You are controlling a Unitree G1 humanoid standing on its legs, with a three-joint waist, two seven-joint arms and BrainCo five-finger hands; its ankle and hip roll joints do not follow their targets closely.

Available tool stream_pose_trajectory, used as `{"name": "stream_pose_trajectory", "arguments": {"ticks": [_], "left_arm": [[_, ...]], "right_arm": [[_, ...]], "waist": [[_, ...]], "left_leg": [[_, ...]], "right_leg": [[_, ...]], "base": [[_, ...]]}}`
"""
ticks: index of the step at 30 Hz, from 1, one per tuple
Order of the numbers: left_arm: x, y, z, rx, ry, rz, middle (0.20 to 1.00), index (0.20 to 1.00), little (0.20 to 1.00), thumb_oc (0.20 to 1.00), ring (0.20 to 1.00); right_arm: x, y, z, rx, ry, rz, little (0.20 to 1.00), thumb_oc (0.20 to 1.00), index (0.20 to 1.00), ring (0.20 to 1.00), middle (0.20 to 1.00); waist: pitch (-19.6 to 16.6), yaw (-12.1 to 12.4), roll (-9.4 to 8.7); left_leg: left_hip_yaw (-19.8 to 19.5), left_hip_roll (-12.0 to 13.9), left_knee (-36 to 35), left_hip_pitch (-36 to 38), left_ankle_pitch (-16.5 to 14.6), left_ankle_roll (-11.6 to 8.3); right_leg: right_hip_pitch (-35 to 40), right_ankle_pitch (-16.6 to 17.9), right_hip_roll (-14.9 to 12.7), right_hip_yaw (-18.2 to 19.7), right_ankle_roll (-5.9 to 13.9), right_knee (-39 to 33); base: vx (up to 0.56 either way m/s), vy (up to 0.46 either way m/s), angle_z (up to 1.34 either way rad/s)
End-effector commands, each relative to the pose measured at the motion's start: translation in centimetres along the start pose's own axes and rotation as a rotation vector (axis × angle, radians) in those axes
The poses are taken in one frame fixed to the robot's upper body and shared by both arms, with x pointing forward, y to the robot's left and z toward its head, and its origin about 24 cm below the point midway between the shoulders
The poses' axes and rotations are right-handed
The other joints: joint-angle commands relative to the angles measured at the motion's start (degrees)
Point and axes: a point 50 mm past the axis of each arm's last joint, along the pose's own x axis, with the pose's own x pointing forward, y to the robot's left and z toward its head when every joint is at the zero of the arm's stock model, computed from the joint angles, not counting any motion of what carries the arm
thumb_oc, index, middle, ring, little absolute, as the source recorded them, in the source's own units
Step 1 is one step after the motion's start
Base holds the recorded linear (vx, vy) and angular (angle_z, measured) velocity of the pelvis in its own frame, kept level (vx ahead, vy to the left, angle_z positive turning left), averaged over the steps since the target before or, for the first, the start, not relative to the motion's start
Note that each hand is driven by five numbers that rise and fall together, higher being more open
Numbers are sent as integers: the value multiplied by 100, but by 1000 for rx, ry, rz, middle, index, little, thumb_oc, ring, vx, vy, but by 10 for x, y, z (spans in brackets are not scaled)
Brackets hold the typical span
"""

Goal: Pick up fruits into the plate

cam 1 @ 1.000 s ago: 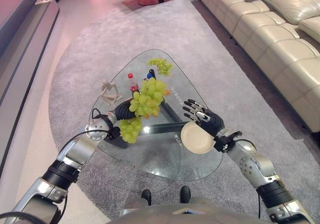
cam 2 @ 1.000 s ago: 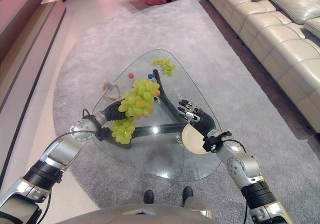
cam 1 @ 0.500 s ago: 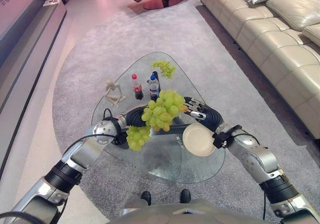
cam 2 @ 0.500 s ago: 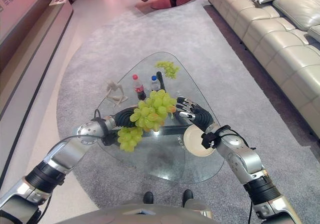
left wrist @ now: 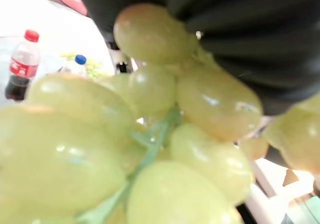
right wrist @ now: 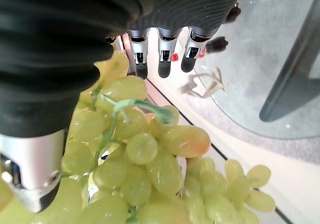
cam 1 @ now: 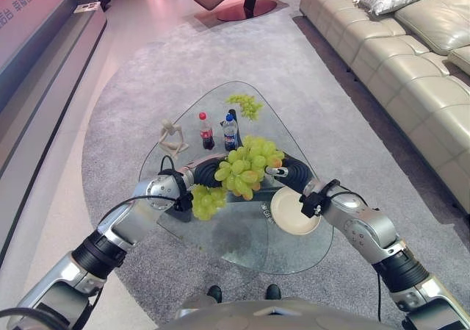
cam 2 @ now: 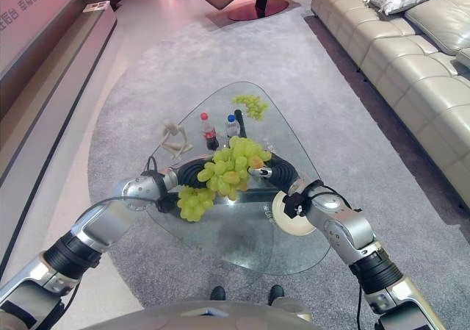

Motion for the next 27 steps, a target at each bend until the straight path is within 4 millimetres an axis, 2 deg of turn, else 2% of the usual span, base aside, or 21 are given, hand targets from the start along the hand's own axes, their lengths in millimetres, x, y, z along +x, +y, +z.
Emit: {"name": "stream_pose_trajectory", "arguments": {"ticks": [1,9,14,27], "left_arm": [[7,25,24,93,-89,80,200,200,200,200,200],[11,25,21,27,-67,83,200,200,200,200,200],[9,28,17,65,-49,98,200,200,200,200,200],[9,33,34,193,-72,-2,200,200,200,200,200]], "right_arm": [[8,27,29,17,-129,168,1000,1000,1000,1000,1000],[13,37,28,46,-126,214,1000,1000,1000,1000,1000],[10,36,27,42,-120,213,1000,1000,1000,1000,1000],[15,40,31,-7,-114,210,1000,1000,1000,1000,1000]], "waist": [[-265,31,-193],[-272,36,-185],[-271,24,-177],[-284,3,-154]], "left_leg": [[456,-330,247,-156,-403,258],[461,-334,246,-127,-412,263],[472,-335,240,-123,-412,266],[465,-344,231,-104,-423,264]], "right_leg": [[-16,-85,-191,-245,328,134],[0,-102,-187,-235,325,136],[0,-105,-185,-228,325,129],[21,-122,-157,-178,312,112]], "base": [[0,0,0],[0,0,0],[0,0,0],[0,0,0]]}}
